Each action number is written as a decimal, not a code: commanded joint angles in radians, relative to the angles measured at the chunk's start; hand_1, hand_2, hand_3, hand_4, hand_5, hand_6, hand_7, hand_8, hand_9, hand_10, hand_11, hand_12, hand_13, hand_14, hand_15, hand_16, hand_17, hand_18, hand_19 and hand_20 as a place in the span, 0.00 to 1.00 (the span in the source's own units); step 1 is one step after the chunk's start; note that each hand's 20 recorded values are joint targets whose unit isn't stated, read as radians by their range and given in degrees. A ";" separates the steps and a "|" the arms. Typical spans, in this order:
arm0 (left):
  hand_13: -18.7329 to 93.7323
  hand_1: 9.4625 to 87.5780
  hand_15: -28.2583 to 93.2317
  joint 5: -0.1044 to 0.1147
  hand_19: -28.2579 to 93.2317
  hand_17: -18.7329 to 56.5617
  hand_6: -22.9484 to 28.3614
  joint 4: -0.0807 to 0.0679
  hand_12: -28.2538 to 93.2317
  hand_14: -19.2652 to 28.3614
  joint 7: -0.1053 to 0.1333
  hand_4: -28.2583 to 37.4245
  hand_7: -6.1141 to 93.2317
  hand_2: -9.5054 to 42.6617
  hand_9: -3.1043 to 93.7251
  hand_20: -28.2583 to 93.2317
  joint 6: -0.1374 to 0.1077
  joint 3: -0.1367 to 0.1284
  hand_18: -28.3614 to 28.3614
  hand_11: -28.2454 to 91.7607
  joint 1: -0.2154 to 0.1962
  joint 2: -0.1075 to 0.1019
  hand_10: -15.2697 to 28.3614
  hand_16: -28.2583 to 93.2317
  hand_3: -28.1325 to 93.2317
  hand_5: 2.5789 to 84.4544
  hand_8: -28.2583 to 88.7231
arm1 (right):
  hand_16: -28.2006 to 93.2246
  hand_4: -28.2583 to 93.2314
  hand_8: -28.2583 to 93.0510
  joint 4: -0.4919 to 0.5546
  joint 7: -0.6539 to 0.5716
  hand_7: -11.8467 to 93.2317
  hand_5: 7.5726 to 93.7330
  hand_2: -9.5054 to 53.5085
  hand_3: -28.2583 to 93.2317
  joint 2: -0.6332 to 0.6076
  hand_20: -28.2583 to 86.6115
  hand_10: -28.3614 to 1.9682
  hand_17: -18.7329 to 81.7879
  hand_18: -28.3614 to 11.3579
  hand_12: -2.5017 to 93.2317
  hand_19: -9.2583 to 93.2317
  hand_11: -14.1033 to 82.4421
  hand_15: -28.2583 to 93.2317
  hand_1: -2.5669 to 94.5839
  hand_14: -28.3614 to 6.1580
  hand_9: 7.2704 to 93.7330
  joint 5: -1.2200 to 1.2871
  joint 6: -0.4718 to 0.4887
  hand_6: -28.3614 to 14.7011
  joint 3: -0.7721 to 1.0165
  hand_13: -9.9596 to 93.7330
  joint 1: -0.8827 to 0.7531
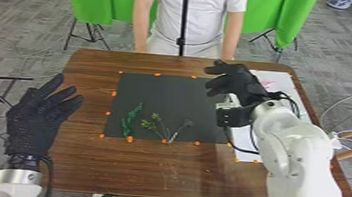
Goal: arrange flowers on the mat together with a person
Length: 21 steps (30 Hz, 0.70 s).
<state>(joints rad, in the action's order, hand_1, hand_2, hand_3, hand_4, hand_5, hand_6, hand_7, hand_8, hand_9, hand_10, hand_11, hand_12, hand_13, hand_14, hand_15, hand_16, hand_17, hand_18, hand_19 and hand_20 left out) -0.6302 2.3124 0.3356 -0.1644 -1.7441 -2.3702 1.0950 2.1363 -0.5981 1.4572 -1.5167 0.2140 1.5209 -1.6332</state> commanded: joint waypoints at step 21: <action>0.41 0.10 0.58 -0.105 0.72 0.15 0.53 -0.038 0.32 0.96 0.063 0.00 0.15 0.35 0.39 0.26 0.037 0.030 0.95 0.39 -0.005 0.014 0.78 0.17 0.85 0.36 0.16 | 0.33 0.00 0.13 0.058 0.265 0.21 0.41 0.28 0.85 0.044 0.37 0.35 0.23 0.22 0.15 0.55 0.24 0.47 0.18 0.17 0.46 0.599 0.027 0.68 0.242 0.48 -0.364</action>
<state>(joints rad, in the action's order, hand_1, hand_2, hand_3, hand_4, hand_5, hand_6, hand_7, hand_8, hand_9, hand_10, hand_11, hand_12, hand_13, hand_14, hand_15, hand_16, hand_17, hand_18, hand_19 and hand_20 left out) -0.7322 2.2754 0.3931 -0.1425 -1.6806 -2.3640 1.0976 2.1827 -0.3506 1.5001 -0.9229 0.2496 1.7457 -1.9977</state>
